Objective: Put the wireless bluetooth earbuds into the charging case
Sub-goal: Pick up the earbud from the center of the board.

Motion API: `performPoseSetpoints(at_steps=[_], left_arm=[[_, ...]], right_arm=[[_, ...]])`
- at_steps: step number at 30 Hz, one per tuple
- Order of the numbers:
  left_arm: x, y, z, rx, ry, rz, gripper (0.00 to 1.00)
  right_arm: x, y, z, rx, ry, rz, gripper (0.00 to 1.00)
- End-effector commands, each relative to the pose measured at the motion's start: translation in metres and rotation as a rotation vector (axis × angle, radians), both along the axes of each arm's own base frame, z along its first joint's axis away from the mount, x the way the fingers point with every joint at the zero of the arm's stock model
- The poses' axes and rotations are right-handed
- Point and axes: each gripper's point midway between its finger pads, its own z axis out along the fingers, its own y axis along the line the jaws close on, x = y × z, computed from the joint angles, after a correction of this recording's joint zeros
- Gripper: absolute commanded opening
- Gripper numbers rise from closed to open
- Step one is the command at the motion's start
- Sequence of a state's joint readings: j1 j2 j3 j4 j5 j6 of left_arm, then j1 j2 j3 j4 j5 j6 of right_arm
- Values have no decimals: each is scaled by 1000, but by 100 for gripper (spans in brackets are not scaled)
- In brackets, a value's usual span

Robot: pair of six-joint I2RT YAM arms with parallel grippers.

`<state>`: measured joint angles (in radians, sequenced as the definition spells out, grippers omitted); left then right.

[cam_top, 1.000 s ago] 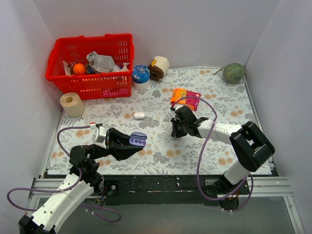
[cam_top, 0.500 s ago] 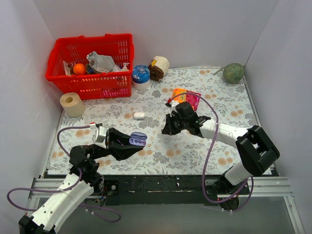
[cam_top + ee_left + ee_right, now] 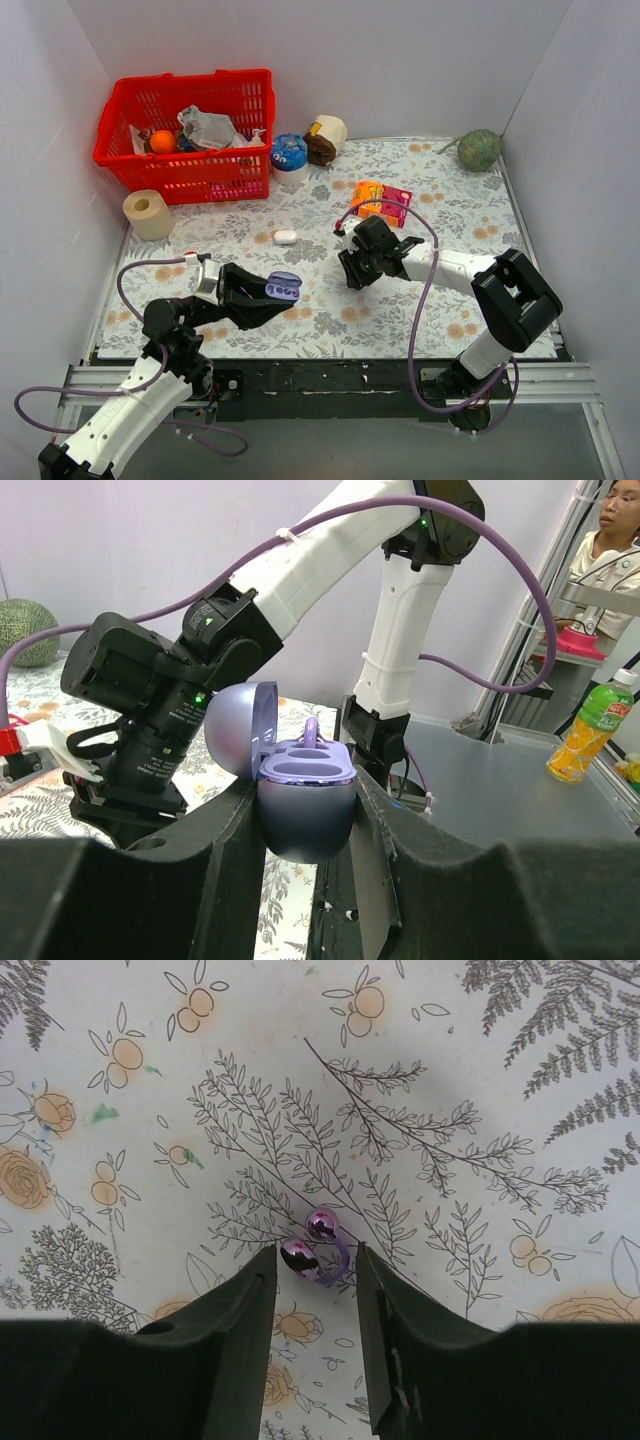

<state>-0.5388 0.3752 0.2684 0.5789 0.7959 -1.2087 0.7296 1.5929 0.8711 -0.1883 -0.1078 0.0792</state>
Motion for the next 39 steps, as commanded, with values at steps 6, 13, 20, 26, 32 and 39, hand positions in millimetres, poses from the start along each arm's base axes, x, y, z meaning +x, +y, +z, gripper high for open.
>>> performPoseSetpoints(at_steps=[6, 13, 20, 26, 32, 39], left_arm=[[-3, 3, 2, -10, -15, 9, 0], [-3, 3, 2, -12, -10, 8, 0], [-2, 3, 1, -10, -7, 14, 0], [-2, 3, -1, -9, -5, 12, 0], [-1, 1, -1, -4, 6, 6, 0], [0, 1, -1, 1, 9, 11, 0]], right_arm=[[17, 6, 29, 56, -75, -92, 60], [25, -12, 35, 70, -128, -241, 36], [9, -22, 14, 40, -79, -226, 1], [-7, -18, 1, 50, -17, -168, 1], [-13, -5, -7, 62, 18, -121, 1], [-3, 3, -9, 61, 14, -120, 1]])
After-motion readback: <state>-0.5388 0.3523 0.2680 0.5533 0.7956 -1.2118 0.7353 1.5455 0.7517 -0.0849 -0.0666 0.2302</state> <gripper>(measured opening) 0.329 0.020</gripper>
